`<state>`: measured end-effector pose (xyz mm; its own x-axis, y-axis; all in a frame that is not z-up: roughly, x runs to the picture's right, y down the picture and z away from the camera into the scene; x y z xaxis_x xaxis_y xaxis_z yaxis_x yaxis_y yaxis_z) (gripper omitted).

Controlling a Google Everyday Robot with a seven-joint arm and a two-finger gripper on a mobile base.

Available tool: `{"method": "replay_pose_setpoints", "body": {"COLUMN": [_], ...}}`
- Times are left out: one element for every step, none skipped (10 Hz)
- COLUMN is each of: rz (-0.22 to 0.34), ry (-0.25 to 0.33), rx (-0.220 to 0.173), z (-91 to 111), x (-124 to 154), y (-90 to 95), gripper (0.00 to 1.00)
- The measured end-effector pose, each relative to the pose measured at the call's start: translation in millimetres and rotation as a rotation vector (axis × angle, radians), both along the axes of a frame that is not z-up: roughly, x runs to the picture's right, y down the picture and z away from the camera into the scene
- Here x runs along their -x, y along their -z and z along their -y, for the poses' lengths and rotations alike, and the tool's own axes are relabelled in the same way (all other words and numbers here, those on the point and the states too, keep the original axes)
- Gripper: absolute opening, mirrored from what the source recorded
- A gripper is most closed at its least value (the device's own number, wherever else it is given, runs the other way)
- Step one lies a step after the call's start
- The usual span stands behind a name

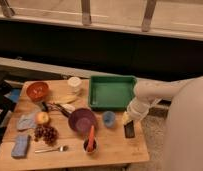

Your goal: Place eraser in table surface

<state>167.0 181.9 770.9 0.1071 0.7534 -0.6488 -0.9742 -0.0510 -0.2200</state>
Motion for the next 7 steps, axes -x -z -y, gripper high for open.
{"method": "replay_pose_setpoints", "body": {"rz": [0.015, 0.033, 0.048, 0.059, 0.076, 0.093, 0.094], "ry": [-0.001, -0.001, 0.0, 0.002, 0.004, 0.002, 0.0], "rx": [0.01, 0.021, 0.032, 0.039, 0.049, 0.053, 0.054], "z": [-3, -7, -10, -12, -15, -17, -17], "x": [5, 11, 16, 19, 24, 27, 26], "y": [-3.1, -5.9, -8.2, -9.9, -11.7, -12.1, -11.8], "gripper": [0.8, 0.8, 0.8, 0.8, 0.8, 0.8, 0.8]}}
